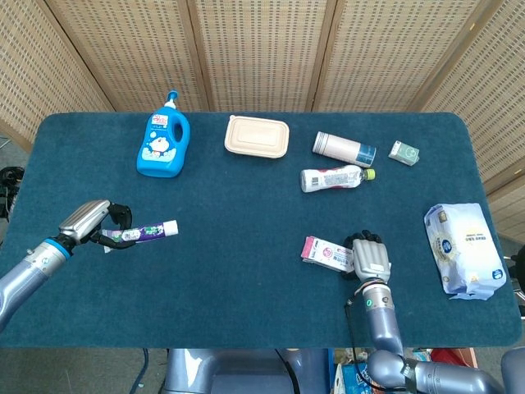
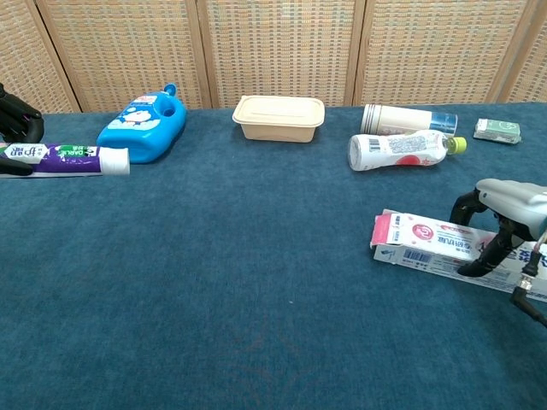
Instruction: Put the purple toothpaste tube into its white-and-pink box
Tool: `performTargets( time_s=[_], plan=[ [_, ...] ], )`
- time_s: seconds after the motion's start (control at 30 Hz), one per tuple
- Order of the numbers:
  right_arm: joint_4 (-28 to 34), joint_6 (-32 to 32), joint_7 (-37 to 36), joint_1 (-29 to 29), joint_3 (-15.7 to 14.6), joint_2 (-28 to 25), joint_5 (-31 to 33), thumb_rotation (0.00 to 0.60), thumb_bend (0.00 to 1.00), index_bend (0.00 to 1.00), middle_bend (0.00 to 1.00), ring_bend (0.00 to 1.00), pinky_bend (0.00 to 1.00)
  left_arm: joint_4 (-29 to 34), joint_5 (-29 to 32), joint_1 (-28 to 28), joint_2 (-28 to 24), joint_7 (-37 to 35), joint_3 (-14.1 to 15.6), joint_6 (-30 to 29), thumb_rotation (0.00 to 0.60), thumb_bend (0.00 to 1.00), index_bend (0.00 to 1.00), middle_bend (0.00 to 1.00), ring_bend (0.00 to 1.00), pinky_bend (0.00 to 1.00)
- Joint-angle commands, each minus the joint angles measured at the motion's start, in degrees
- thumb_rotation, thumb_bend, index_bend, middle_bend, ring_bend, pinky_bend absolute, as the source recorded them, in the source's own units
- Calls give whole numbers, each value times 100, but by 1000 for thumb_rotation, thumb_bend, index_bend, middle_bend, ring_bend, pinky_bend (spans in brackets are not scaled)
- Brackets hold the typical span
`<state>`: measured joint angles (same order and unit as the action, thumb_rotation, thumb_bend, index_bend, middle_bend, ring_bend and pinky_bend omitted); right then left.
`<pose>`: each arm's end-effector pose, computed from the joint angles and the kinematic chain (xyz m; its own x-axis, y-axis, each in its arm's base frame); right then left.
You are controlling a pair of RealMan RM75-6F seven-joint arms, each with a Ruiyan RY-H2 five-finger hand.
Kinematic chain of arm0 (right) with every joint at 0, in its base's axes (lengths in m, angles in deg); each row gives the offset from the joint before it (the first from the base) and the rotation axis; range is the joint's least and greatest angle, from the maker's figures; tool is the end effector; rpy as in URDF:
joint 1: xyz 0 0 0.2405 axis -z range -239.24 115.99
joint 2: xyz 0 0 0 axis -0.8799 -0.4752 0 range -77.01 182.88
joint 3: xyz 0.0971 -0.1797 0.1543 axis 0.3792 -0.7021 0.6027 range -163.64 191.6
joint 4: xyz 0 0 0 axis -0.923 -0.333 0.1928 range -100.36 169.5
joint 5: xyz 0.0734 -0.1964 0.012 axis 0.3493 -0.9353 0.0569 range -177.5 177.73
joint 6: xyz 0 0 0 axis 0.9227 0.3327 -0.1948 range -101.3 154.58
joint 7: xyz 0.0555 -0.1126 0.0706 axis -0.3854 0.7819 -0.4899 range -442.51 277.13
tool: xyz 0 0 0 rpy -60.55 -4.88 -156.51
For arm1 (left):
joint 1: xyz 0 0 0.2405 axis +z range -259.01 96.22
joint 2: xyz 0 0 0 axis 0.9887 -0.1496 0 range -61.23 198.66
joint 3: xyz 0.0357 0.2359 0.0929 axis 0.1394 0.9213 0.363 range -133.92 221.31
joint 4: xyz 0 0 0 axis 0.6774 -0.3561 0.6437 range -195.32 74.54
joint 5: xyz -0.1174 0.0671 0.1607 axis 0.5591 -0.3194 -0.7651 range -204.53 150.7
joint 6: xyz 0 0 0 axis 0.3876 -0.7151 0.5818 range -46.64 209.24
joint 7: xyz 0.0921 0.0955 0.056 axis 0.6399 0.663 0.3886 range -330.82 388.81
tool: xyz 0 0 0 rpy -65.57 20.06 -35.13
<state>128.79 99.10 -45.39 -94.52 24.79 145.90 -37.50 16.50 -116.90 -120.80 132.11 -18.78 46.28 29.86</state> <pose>-0.2083 -0.2909 -0.0175 0.3214 -0.3529 0.8787 -0.9117 0.1355 0.3879 -0.2636 0.3450 0.1203 0.0974 0.5010 0.8600 0.9825 -0.1862 -0.0029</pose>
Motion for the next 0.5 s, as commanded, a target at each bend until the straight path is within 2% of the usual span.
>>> performTargets(
  time_s=[0.03, 0.13, 0.23, 0.5],
  plan=[
    [-128, 113, -151, 56, -21, 91, -243, 600, 240, 532, 431, 305, 334, 4, 2, 5, -7, -5, -5, -9, 600, 513, 927, 659, 476, 431],
    [-163, 185, -240, 87, -6, 128, -384, 600, 240, 597, 508, 394, 425, 13, 4, 11, -16, -26, -11, -24, 600, 513, 927, 659, 476, 432],
    [-188, 285, -360, 128, 0, 159, -604, 600, 239, 632, 551, 449, 470, 29, -5, 13, -26, -60, -18, -44, 600, 513, 926, 659, 476, 432],
    [143, 266, -725, 226, 79, 40, -992, 600, 240, 645, 568, 473, 483, 154, -121, 0, -109, -160, -15, -144, 600, 513, 927, 660, 476, 432]
  ],
)
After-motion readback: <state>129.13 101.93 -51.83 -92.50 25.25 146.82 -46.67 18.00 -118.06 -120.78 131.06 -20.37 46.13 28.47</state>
